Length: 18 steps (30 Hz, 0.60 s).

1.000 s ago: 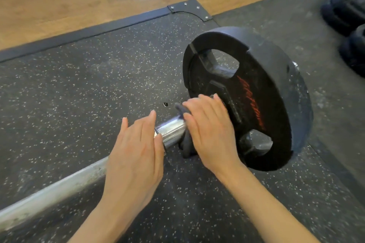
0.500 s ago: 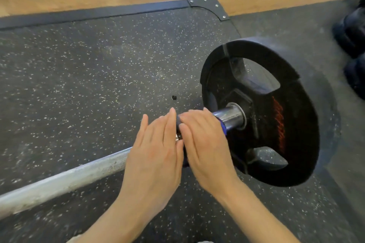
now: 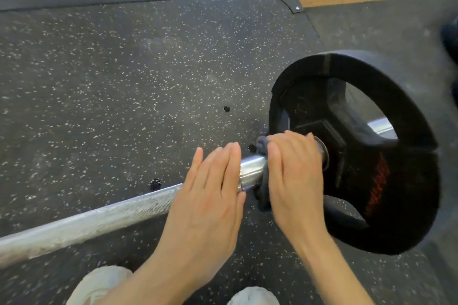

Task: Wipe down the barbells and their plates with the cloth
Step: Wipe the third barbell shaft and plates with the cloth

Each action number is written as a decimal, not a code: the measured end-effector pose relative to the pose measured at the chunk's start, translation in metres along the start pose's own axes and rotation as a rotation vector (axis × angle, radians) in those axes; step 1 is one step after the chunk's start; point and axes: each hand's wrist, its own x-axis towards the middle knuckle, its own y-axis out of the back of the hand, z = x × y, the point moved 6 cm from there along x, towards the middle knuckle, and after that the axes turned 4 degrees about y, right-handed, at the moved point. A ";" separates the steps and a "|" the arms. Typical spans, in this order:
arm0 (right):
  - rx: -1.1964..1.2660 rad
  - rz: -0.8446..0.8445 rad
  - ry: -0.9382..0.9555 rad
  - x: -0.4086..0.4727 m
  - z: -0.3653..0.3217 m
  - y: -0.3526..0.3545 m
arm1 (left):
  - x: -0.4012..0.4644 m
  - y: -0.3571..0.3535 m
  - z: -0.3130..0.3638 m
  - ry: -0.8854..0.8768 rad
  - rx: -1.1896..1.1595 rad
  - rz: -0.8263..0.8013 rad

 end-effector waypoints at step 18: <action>-0.079 -0.022 0.070 -0.020 0.011 0.007 | -0.004 0.002 -0.006 0.027 -0.087 -0.126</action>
